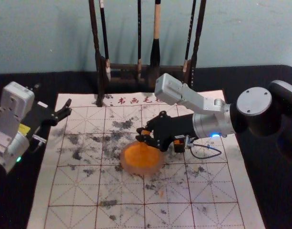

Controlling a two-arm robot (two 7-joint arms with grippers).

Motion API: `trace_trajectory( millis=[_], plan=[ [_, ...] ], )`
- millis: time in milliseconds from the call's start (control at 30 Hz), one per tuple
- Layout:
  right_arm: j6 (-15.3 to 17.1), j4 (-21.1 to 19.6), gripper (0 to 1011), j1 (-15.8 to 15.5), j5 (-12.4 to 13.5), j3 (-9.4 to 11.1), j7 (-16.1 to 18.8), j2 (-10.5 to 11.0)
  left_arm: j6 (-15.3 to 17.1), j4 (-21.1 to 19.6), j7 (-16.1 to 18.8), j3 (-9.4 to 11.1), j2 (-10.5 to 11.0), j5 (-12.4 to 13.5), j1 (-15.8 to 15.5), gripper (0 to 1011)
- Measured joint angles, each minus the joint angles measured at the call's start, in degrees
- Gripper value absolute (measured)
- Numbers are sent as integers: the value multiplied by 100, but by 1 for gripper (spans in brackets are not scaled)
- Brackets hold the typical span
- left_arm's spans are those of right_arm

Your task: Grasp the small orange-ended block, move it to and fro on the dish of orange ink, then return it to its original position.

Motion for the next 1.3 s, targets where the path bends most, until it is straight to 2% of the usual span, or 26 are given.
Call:
trace_trajectory(
  millis=[667,1000,1300],
  plan=[
    [39,-477,121,-255,61,44,108,361,0,0,0,0,0,0,0,1001],
    [-2,-552,120,-292,119,-17,196,365,0,0,0,0,0,0,0,1001],
    [-17,-467,120,-229,139,-94,230,240,0,0,0,0,0,0,0,1002]
  ],
)
